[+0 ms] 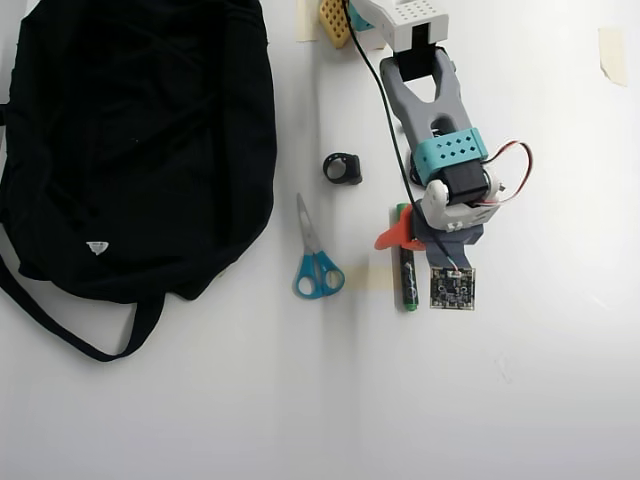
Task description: Put the green marker into the black bag
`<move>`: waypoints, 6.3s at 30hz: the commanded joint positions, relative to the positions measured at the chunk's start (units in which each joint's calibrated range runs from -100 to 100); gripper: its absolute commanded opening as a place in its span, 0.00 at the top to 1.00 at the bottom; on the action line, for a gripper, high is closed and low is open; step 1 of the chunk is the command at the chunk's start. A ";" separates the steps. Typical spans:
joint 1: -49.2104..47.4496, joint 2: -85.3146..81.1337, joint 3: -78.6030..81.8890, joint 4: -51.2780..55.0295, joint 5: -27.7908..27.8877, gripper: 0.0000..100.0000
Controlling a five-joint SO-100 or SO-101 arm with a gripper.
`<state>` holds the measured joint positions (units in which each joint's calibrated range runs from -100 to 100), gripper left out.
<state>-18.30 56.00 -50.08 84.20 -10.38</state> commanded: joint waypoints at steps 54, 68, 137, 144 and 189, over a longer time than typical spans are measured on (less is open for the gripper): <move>0.79 2.51 -2.39 -1.68 0.26 0.79; 0.72 2.51 -2.39 -1.51 0.26 0.80; -1.23 -5.96 -16.86 15.46 0.31 0.98; -1.23 -22.47 5.07 15.46 0.31 0.98; 28.69 -67.45 56.37 14.85 0.05 0.98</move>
<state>5.29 -9.92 6.92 98.97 -10.18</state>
